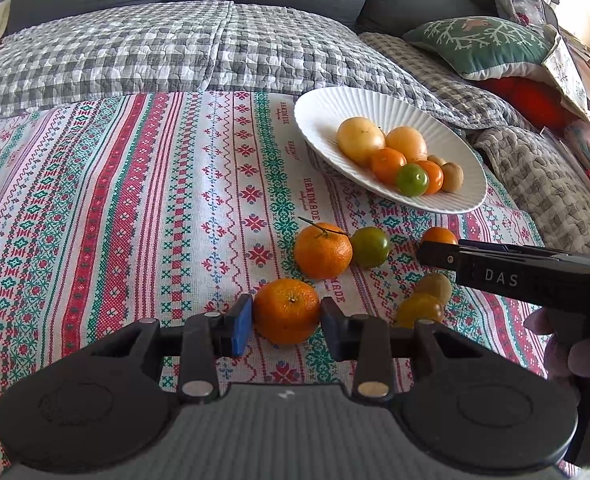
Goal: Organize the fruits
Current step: 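Grasp a mandarin with the left tool while the right tool grasps an orange tomato, then carry the mandarin and orange tomato over the white plate with both tools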
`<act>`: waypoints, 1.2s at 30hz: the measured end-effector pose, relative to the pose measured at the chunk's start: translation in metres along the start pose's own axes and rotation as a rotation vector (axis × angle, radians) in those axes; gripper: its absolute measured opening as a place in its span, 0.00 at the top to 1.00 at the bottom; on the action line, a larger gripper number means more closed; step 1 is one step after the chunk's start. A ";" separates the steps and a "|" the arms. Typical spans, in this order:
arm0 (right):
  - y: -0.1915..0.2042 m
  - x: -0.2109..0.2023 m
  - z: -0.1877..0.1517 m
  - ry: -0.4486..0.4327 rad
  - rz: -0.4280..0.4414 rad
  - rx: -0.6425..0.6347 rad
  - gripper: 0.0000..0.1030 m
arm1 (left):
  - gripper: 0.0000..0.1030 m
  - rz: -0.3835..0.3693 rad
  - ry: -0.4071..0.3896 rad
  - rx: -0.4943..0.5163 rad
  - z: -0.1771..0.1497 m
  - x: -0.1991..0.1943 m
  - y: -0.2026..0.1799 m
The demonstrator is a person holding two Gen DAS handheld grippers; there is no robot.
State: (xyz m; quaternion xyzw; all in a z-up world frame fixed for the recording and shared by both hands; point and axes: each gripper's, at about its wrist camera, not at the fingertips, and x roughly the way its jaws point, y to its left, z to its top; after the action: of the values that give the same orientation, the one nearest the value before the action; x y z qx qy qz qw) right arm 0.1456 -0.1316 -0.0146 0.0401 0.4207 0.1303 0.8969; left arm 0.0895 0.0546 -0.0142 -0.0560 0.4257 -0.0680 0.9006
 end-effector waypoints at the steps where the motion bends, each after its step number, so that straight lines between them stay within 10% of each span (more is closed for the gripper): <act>1: 0.000 0.000 0.000 0.000 0.004 -0.003 0.65 | 0.73 0.001 0.000 0.002 0.000 0.000 -0.001; 36: -0.031 -0.039 0.004 -0.014 0.094 0.034 0.72 | 0.73 -0.042 -0.057 0.053 0.010 -0.010 -0.021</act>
State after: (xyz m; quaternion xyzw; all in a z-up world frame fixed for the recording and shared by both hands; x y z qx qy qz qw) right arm 0.1310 -0.1718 0.0107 0.0762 0.4140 0.1647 0.8920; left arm 0.0891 0.0358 0.0035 -0.0429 0.3964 -0.0966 0.9120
